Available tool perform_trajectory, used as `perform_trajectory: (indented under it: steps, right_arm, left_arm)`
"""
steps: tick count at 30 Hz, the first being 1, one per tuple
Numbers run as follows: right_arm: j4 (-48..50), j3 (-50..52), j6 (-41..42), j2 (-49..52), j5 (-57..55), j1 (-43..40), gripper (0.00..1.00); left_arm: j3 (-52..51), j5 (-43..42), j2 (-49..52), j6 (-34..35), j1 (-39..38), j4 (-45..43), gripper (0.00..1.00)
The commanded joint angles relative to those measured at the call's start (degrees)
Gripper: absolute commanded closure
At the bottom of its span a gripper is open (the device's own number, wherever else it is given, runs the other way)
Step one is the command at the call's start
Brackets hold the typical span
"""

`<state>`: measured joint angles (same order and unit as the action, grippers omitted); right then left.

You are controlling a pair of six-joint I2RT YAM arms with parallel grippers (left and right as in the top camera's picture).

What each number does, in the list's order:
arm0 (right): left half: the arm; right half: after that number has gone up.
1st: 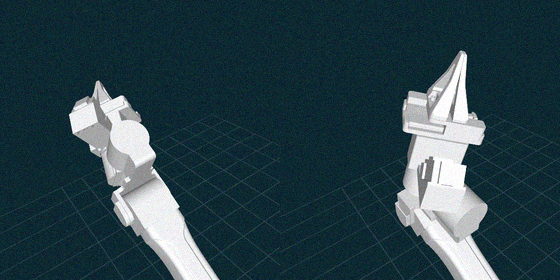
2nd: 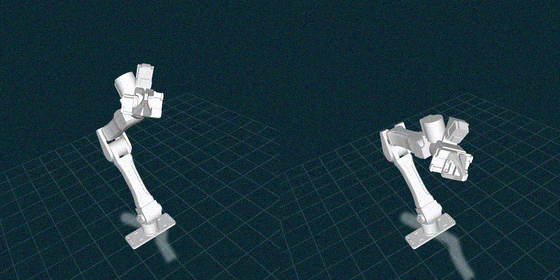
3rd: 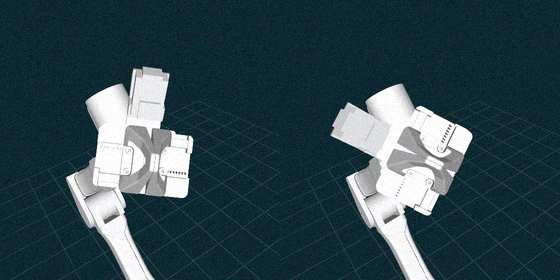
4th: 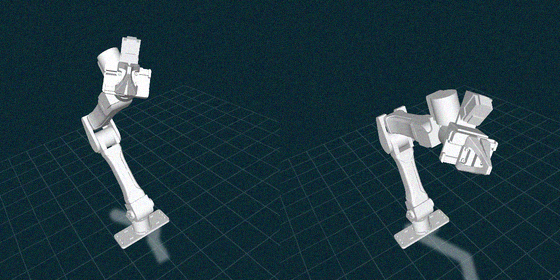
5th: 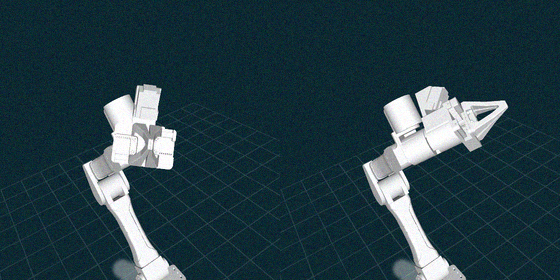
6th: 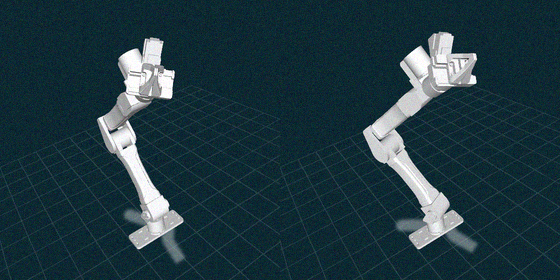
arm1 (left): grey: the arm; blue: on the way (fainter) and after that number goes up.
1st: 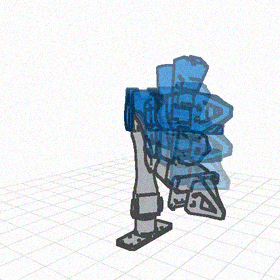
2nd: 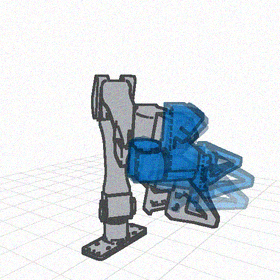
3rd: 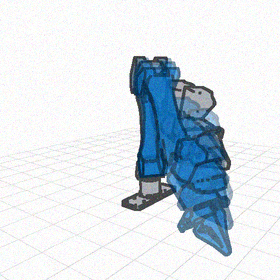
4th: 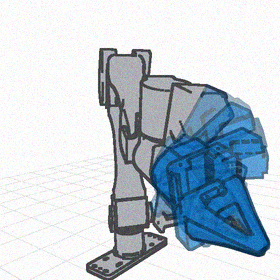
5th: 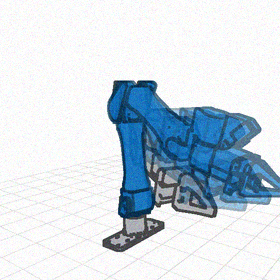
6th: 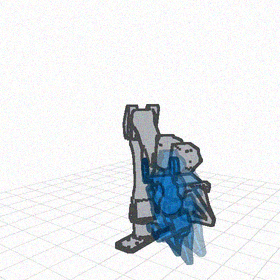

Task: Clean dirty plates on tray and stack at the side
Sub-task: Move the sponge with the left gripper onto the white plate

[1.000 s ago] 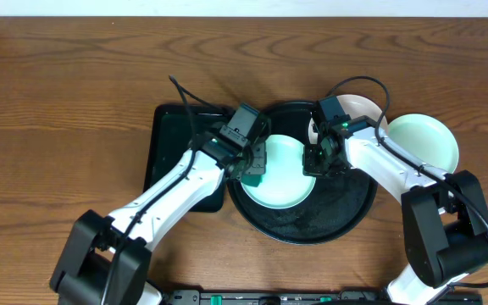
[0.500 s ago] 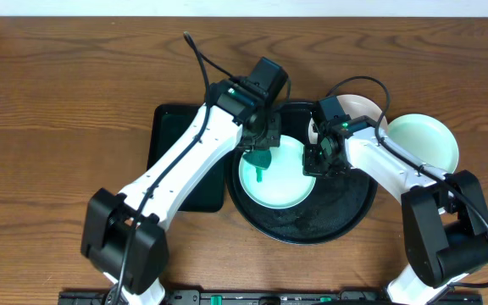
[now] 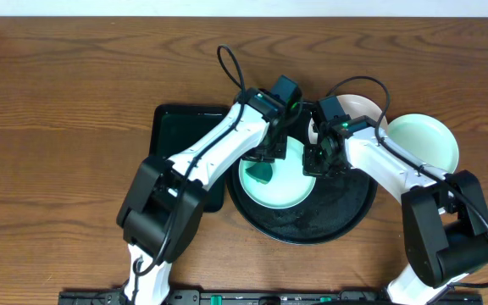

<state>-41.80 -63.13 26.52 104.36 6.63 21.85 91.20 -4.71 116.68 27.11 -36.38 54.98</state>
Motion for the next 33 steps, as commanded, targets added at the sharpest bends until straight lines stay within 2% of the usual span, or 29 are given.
perform_trajectory:
  steps: [1, 7, 13, 20, 22, 28, 33]
  right_arm:
    - [-0.02, 0.37, -0.46, 0.13, -0.79, 0.0, 0.99]
    - [-0.02, 0.37, -0.46, 0.13, -0.81, 0.0, 0.99]
    - [-0.02, 0.37, -0.46, 0.13, -0.81, 0.0, 0.99]
    - [-0.02, 0.37, -0.46, 0.13, -0.81, 0.0, 0.99]
    - [-0.02, 0.37, -0.46, 0.13, -0.81, 0.0, 0.99]
    - [0.02, 0.37, -0.46, 0.13, -0.81, 0.0, 0.83]
    - [0.02, 0.37, -0.46, 0.13, -0.83, 0.0, 0.82]
  left_arm:
    - [-0.33, 5.01, -0.2, 0.92, 0.24, -0.28, 0.93]
    - [-1.68, 5.01, -0.17, 2.1, -0.09, -1.22, 0.93]
    - [-6.69, 5.01, -0.17, 2.82, -0.07, -7.21, 0.93]
    - [-10.14, 5.03, -0.17, 2.78, -0.09, -9.92, 0.92]
    - [-11.3, 5.03, -0.17, 2.78, -0.09, -10.86, 0.89]
    - [-10.97, 4.98, -0.37, 2.78, -0.02, -10.95, 0.87]
    - [-10.6, 4.96, -1.07, 2.75, -0.02, -10.67, 0.83]
